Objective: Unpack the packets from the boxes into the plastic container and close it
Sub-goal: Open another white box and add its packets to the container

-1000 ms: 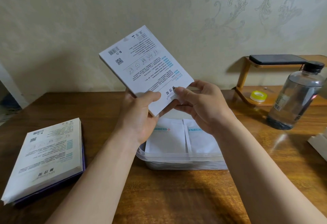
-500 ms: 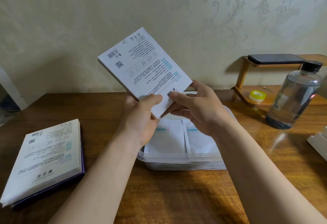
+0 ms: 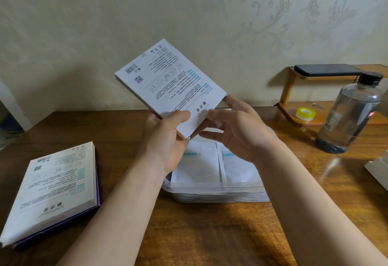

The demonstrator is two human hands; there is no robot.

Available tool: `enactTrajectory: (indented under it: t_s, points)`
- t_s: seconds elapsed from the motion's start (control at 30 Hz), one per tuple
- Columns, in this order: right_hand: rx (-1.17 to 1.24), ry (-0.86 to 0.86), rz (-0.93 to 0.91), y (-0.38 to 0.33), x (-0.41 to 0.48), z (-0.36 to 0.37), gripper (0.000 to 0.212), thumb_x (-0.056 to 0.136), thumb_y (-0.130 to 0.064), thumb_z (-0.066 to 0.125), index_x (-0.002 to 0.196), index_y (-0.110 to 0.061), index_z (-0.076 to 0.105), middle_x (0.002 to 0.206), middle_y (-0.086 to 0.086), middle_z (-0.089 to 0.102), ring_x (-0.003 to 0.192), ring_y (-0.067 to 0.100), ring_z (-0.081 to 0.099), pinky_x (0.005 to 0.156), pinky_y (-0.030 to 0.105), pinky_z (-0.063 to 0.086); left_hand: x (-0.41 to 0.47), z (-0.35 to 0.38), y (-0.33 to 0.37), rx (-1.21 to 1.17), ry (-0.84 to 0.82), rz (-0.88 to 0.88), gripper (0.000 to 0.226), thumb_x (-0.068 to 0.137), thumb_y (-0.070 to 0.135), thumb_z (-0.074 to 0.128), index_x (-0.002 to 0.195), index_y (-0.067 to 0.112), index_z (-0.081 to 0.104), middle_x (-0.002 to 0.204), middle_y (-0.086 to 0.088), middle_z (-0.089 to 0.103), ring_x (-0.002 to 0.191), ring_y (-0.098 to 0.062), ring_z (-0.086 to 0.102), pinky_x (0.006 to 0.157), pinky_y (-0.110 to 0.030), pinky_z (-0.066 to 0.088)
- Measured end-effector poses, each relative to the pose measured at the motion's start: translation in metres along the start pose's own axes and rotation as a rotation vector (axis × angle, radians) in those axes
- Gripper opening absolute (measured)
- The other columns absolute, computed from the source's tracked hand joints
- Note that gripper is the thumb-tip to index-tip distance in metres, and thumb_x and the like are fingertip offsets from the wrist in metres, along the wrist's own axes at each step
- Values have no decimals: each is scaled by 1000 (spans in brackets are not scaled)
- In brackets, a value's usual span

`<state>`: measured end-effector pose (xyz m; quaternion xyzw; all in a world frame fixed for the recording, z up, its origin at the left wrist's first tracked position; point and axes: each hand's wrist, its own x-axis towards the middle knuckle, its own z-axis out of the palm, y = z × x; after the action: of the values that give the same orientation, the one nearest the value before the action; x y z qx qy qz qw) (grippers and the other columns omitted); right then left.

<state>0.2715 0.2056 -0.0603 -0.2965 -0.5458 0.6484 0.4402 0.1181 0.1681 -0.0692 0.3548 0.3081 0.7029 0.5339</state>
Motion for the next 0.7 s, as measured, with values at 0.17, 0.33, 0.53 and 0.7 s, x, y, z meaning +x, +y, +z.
enactTrajectory:
  t_s: [0.17,0.33,0.53,0.7]
  points:
    - [143,114,87,-5,1,0,33,93,-27,61,119,-6,65,98,17,67,88,32,65,91,53,56,3,-2,-2,-56,-17,-22,52,92,-16,49,131,17,60,129,-14,70,117,-39,67,86,-56,59]
    - [82,186,-71,1,3,1,23,97,-2,60,117,7,62,100,21,74,78,29,69,77,39,60,1,0,-2,-59,-64,-39,50,92,-16,47,126,17,62,127,-16,71,114,-38,69,89,-56,59]
    - [119,167,-107,1,4,-2,24,95,12,51,114,6,64,108,25,72,94,35,71,90,51,58,1,0,0,-53,-14,-62,46,96,-12,47,116,23,67,121,-8,75,112,-29,72,89,-51,60]
    - [119,129,-99,-2,6,-3,52,82,18,44,126,-3,62,114,23,71,101,39,69,96,47,54,6,-5,3,-153,9,-148,41,97,-2,49,128,20,64,124,-8,74,117,-28,69,95,-49,57]
